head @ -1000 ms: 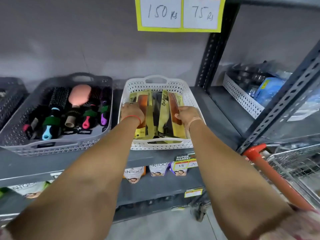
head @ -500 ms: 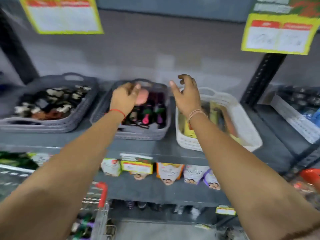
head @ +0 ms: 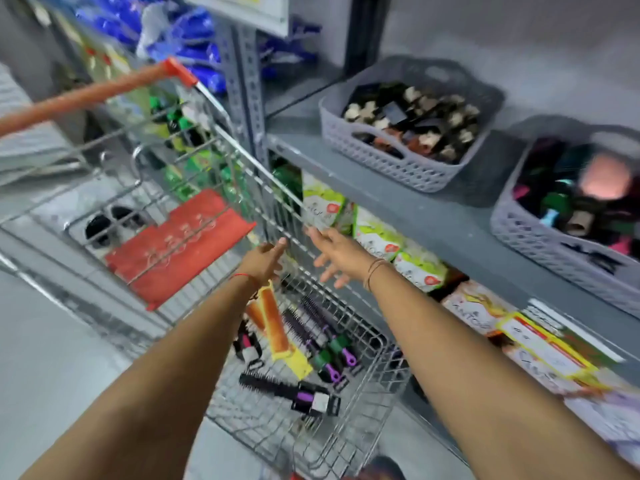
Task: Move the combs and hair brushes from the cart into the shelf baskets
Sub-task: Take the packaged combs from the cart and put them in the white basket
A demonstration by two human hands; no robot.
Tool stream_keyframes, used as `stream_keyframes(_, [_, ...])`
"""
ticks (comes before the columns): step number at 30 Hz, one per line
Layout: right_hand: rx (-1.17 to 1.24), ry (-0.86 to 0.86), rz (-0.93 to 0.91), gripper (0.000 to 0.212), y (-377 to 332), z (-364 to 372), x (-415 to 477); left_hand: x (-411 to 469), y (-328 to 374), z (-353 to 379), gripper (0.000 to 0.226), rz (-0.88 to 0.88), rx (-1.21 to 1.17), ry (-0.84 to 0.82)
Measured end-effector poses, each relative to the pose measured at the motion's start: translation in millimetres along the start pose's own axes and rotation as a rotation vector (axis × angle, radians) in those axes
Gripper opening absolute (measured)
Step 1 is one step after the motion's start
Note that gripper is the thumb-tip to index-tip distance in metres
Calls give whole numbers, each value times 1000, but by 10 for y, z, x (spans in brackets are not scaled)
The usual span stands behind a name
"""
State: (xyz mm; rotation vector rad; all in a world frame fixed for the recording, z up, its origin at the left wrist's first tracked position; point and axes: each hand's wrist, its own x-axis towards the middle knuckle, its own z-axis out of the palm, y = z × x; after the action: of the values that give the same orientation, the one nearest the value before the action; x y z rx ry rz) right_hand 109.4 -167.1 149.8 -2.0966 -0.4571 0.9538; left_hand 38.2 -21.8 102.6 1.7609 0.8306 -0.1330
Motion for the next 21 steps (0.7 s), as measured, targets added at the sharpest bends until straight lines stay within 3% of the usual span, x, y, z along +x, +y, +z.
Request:
stream_keyframes(4, [-80, -201, 185, 57, 487, 380, 421, 216, -766, -76, 60, -315, -97, -12])
stream_keyframes(7, [-216, -289, 272, 48, 922, 539, 746, 291, -1169, -27, 46, -463, -72, 36])
stream_keyframes(10, [-381, -296, 294, 58, 1338, 686, 1014, 483, -1459, 97, 41, -543, -25, 95])
stream_keyframes(14, [-677, -229, 215, 65, 1770, 947, 1326, 749, -1752, 369, 19, -526, 179, 106])
stream_keyframes(18, [-854, -81, 154, 97, 2134, 1200, 1319, 918, -1914, 710, 22, -400, 304, 321])
stream_keyframes(21, [-847, -8, 125, 96, 2314, 1309, 1277, 1129, -1996, 947, 31, -381, 359, 322])
